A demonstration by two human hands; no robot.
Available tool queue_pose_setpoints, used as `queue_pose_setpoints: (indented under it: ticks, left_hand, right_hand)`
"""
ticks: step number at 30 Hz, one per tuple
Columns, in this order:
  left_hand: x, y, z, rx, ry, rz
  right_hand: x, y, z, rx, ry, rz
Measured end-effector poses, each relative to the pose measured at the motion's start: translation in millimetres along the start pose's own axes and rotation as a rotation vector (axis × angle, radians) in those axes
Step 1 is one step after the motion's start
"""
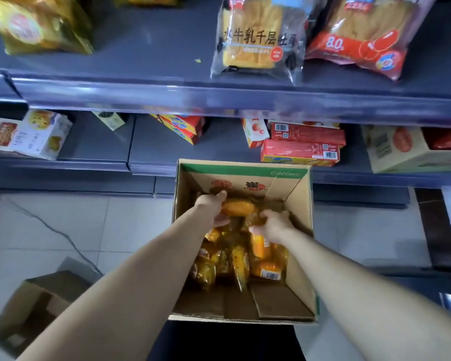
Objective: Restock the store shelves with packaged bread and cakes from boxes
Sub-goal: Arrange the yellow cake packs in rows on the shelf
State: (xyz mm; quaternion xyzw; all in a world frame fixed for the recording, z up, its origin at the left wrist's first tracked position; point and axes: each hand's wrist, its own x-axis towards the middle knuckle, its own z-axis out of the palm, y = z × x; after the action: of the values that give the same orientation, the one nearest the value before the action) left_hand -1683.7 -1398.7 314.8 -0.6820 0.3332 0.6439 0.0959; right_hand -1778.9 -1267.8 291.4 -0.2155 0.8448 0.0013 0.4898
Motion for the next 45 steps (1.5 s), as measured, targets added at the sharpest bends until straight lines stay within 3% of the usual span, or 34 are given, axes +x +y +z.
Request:
queue_pose_setpoints:
  ticks: [8, 12, 19, 26, 34, 42, 45]
  left_hand:
    - [-40.9, 6.1, -20.0, 0.265, -0.046, 0.311]
    - [-84.0, 18.3, -33.5, 0.262, -0.120, 0.453]
    - [-173.7, 66.0, -67.0, 0.185, -0.243, 0.660]
    - [-251.8, 116.5, -114.0, -0.021, -0.185, 0.830]
    - [-263.8, 154.1, -176.3, -0.214, -0.143, 0.815]
    - [-255.2, 172.1, -213.5, -0.270, -0.048, 0.841]
    - [-250.0, 176.4, -231.5, -0.283, -0.010, 0.829]
  right_hand:
    - [-29.9, -18.0, -27.8, -0.088, 0.076, -0.077]
    - [-72.1, -24.8, -69.1, -0.085, 0.140, -0.194]
    - [-160.0, -45.5, -143.2, 0.225, 0.187, -0.390]
    - [-223.2, -82.9, -195.9, 0.685, 0.136, -0.607]
    - [-240.8, -128.1, -223.8, 0.944, 0.111, -0.759]
    - [-228.4, -173.9, -236.2, 0.889, 0.147, -0.828]
    - [-217.1, -191.2, -238.1, 0.819, 0.245, -0.819]
